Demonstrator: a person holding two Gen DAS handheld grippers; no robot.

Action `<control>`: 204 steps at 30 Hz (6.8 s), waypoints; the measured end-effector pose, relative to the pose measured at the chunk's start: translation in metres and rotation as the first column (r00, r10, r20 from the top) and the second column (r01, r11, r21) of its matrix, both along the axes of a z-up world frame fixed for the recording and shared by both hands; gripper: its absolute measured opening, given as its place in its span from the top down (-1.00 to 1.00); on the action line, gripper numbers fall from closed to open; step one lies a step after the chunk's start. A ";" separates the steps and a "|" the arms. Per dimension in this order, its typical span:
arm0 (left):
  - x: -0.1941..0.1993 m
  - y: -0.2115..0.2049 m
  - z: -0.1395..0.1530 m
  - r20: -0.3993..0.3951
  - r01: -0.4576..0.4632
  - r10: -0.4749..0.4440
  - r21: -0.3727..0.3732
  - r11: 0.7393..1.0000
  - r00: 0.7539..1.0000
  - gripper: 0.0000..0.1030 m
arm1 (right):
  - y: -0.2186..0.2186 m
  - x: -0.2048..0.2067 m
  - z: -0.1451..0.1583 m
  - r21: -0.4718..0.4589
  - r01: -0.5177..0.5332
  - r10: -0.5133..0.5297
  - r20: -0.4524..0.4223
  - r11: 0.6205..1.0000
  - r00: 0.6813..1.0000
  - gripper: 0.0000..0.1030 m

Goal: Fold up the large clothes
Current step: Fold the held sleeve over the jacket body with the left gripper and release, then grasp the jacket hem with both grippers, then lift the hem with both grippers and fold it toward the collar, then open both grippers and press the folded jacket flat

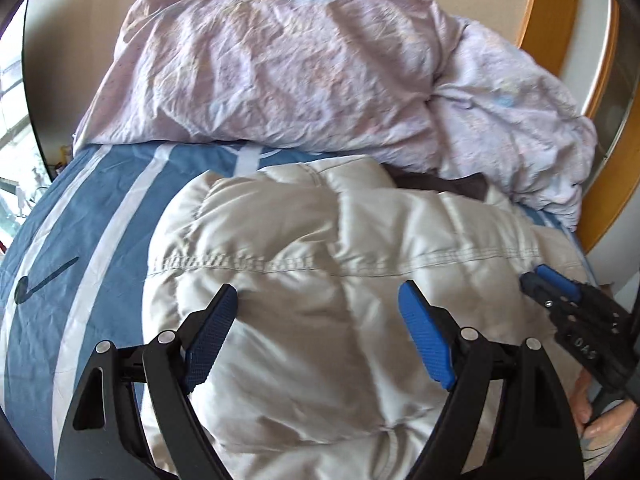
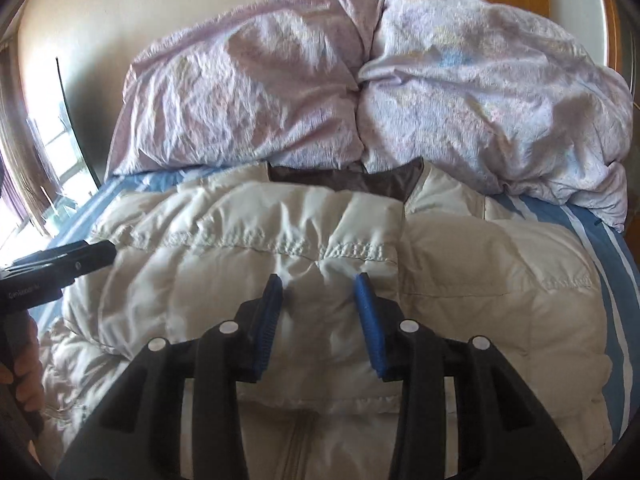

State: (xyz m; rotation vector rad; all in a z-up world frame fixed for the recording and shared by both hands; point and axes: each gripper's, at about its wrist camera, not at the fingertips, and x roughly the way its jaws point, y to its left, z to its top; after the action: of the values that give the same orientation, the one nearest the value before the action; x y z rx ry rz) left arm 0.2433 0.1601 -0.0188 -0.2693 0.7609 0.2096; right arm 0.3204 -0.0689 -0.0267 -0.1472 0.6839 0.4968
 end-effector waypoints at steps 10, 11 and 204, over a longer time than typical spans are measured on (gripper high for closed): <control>0.014 0.014 -0.029 -0.038 -0.034 0.035 0.032 0.999 0.999 -0.62 | -0.005 0.026 -0.034 0.044 0.004 0.002 -0.140 0.999 0.990 0.28; 0.015 0.014 -0.031 -0.042 -0.034 0.036 0.031 0.999 0.999 -0.63 | -0.006 0.028 -0.037 0.055 0.003 0.005 -0.155 0.999 0.988 0.28; 0.070 0.049 0.006 0.173 -0.154 0.142 0.055 0.987 0.974 -0.97 | -0.105 0.137 -0.011 -0.064 0.437 -0.433 0.057 0.897 0.899 -0.38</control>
State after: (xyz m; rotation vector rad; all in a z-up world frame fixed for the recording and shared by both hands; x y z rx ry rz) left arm 0.3130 0.2090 -0.0132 -0.2759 0.5645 0.3490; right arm 0.4573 -0.1742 -0.0372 -0.0708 0.6705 0.0355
